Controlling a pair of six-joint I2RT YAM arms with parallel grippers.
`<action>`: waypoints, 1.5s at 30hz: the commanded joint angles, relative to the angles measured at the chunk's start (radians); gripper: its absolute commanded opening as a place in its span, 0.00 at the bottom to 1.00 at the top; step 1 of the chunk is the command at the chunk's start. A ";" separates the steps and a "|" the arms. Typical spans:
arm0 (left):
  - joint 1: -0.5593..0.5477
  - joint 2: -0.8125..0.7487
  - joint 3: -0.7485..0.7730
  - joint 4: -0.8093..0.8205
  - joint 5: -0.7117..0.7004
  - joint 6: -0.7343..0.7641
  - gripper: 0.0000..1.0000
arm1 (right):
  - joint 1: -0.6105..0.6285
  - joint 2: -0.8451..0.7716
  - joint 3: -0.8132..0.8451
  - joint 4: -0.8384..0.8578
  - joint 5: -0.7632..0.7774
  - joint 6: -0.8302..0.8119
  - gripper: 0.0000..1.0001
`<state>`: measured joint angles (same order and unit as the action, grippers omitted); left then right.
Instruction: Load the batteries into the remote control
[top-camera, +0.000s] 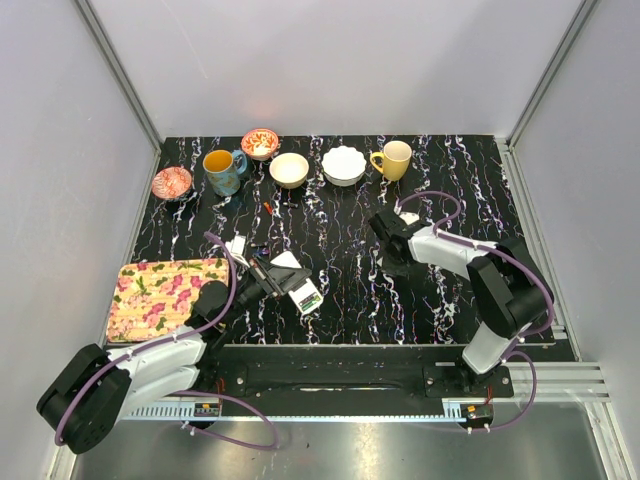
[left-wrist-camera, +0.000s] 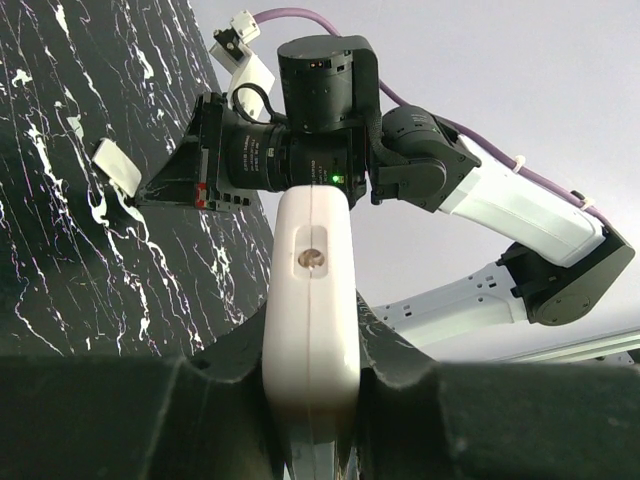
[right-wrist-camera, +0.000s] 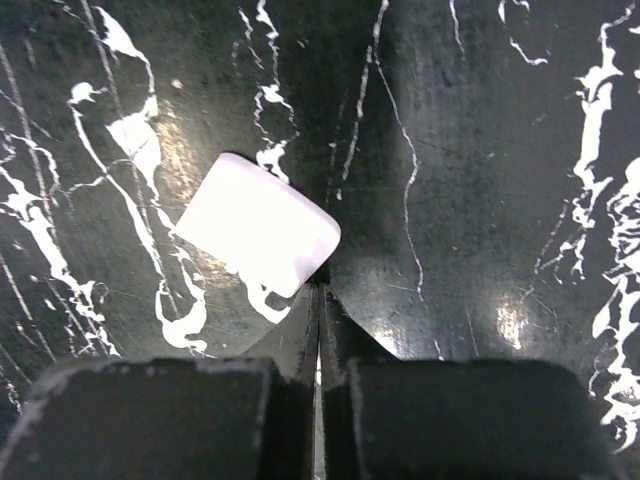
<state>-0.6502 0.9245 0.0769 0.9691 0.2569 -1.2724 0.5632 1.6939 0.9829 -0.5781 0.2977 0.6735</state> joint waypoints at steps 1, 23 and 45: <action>-0.006 0.007 0.035 0.052 0.007 0.015 0.00 | -0.002 0.047 -0.015 0.096 -0.094 0.006 0.00; -0.009 0.076 0.041 0.080 -0.013 0.013 0.00 | -0.002 0.328 0.404 0.101 -0.146 -0.166 0.00; -0.019 0.152 0.043 0.224 0.047 -0.028 0.00 | -0.065 -0.088 0.116 0.120 0.032 -0.238 0.88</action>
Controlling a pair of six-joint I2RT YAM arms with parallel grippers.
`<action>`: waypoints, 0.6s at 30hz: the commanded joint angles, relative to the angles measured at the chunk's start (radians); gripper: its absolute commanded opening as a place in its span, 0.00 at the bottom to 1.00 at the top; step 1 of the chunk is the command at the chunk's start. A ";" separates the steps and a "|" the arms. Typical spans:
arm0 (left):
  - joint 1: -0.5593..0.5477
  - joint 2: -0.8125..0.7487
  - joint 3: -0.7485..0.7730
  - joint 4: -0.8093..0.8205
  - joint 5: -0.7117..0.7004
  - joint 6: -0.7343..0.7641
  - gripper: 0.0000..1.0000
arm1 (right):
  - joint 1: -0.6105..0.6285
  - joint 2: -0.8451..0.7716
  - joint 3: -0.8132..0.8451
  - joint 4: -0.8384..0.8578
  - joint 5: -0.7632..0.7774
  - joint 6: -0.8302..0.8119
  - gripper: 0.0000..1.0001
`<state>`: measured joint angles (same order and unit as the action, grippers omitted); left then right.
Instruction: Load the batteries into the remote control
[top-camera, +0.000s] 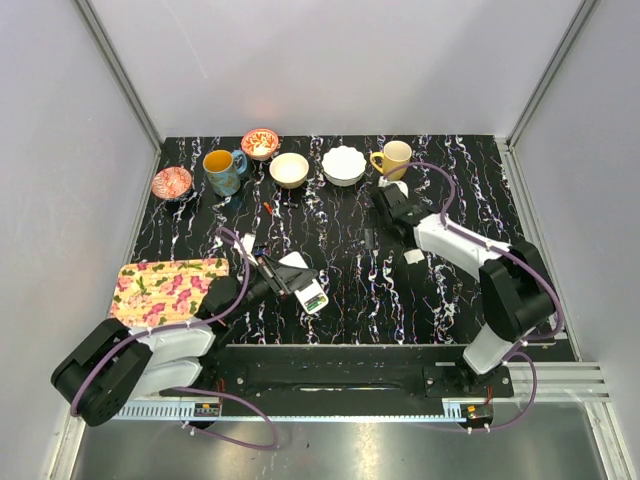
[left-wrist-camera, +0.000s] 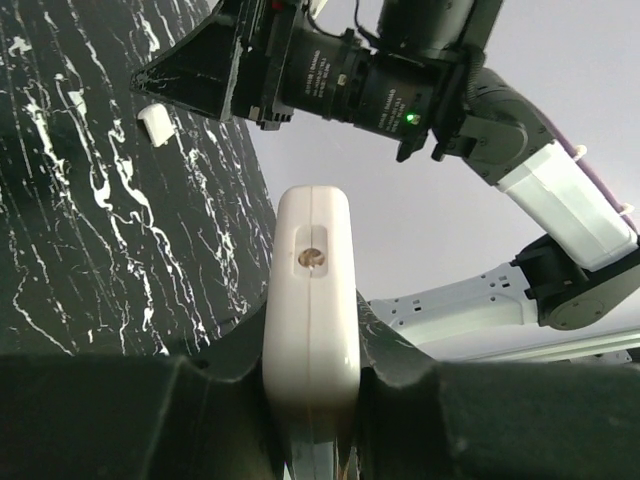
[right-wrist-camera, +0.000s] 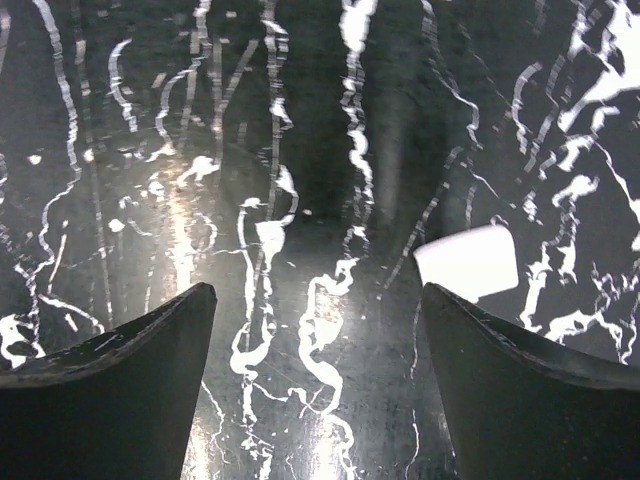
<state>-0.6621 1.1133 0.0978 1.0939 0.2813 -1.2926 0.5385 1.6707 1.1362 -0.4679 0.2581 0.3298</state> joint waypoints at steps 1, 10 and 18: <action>-0.007 -0.047 0.019 0.084 0.021 -0.004 0.00 | -0.076 -0.080 -0.055 -0.003 0.072 0.130 0.85; -0.007 -0.132 0.016 0.003 0.009 0.026 0.00 | -0.233 -0.153 -0.204 0.023 0.112 0.291 0.22; -0.007 -0.138 0.025 -0.023 0.010 0.033 0.00 | -0.362 -0.105 -0.222 0.052 0.043 0.304 0.01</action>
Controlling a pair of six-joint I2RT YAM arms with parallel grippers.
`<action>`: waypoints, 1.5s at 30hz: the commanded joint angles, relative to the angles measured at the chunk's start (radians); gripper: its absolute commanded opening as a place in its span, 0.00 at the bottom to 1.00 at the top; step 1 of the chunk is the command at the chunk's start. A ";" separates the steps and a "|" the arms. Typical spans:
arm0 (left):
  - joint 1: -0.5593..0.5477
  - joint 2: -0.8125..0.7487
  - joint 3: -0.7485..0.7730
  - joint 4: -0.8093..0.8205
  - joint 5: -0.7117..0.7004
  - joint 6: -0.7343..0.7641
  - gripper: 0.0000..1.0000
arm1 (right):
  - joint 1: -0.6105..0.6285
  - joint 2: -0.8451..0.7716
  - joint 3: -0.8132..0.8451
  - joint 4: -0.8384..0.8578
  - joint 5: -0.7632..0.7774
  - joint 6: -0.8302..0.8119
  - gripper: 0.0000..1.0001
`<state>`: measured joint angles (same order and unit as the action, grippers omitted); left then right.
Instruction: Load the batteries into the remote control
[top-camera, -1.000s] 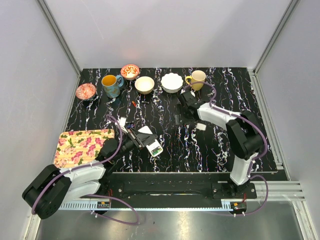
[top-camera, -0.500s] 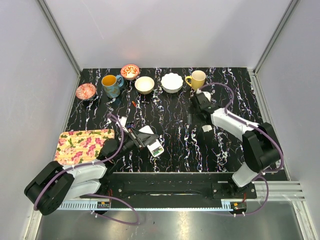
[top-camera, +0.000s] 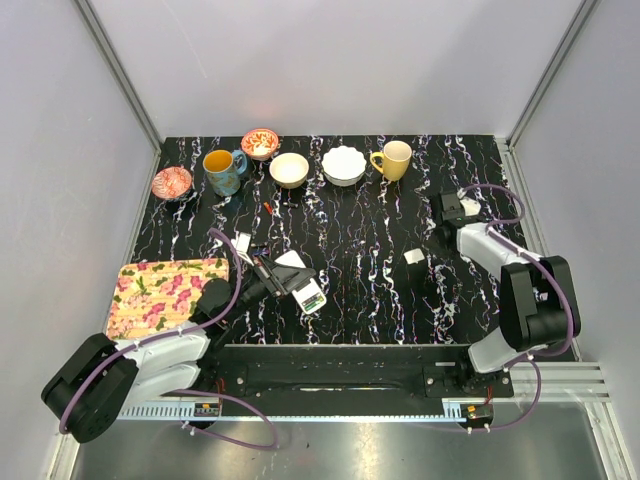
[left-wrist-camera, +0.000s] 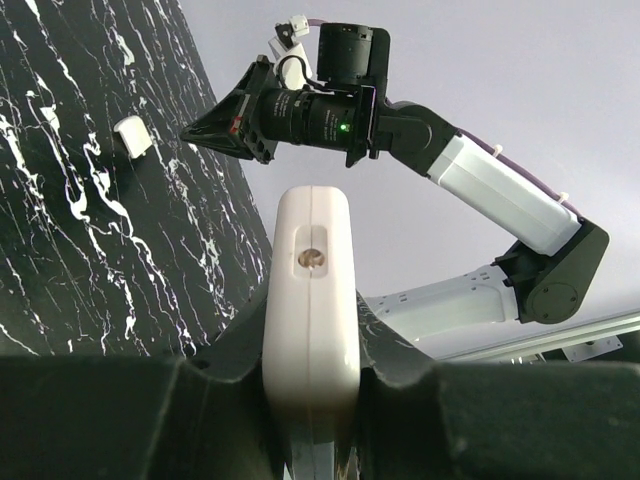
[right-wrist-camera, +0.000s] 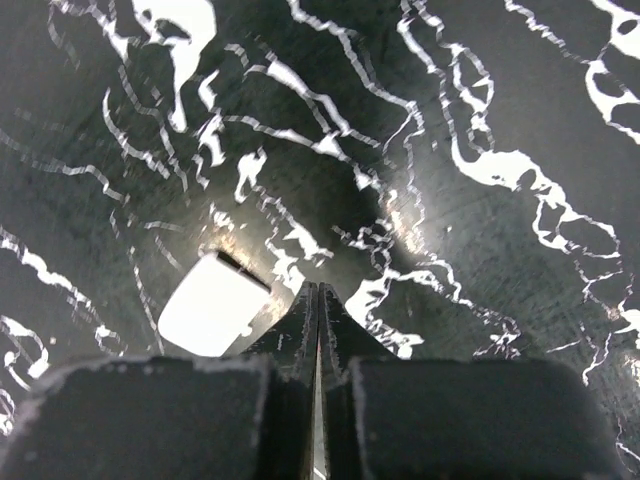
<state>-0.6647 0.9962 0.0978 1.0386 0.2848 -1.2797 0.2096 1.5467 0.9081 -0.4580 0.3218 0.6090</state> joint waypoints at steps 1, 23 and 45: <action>-0.004 -0.019 0.026 0.029 0.005 0.020 0.00 | -0.033 0.048 0.008 0.050 -0.027 0.021 0.00; -0.004 0.039 0.020 0.083 0.008 0.011 0.00 | 0.048 0.099 -0.060 0.142 -0.194 0.014 0.00; -0.010 -0.030 0.000 0.047 -0.007 0.014 0.00 | 0.122 0.072 -0.054 0.010 -0.127 0.104 0.00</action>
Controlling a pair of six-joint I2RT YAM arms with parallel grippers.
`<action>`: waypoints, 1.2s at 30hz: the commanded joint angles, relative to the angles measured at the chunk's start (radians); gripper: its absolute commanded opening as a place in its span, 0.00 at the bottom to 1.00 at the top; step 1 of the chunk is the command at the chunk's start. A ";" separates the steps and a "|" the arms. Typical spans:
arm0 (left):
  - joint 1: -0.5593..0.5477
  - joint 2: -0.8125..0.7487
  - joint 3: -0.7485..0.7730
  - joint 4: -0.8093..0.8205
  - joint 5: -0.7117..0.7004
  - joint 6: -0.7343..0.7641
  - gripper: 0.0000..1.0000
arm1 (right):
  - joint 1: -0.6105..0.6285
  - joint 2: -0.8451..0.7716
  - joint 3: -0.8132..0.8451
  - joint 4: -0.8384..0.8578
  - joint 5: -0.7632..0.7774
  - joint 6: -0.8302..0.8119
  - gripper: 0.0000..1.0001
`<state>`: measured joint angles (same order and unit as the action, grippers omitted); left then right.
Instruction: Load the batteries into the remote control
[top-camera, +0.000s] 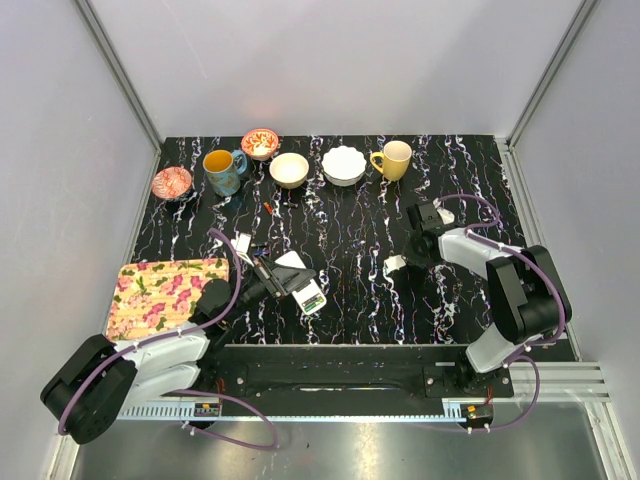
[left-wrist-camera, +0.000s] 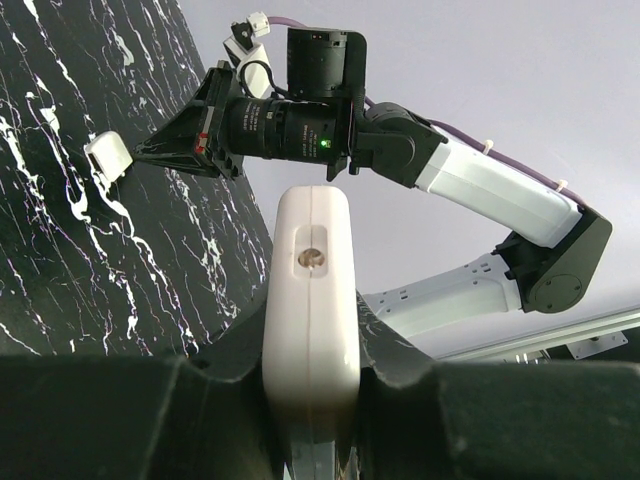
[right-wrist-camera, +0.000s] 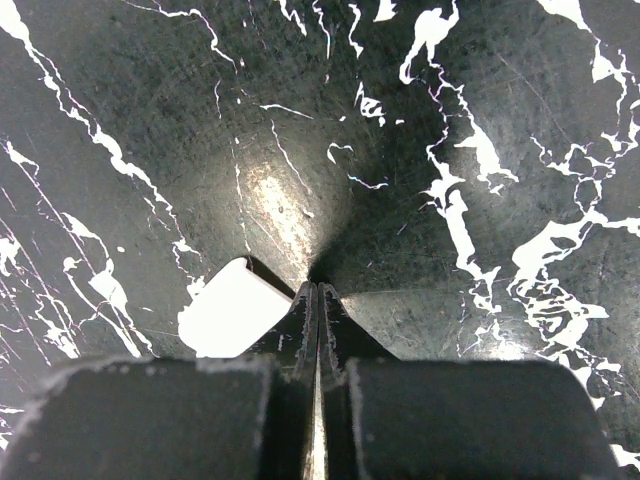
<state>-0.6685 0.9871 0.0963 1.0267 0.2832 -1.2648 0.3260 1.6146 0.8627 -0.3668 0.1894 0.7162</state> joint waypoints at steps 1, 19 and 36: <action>-0.006 -0.019 0.000 0.059 -0.009 -0.001 0.00 | 0.007 0.005 -0.013 -0.078 -0.014 -0.007 0.00; -0.011 -0.033 -0.010 0.059 -0.013 -0.001 0.00 | 0.174 0.080 0.044 -0.058 -0.107 0.069 0.00; -0.011 -0.073 -0.027 0.033 -0.026 0.004 0.00 | 0.260 0.261 0.257 -0.067 -0.131 0.089 0.00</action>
<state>-0.6746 0.9478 0.0696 1.0237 0.2790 -1.2648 0.5774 1.7958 1.0618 -0.3840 0.0402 0.8104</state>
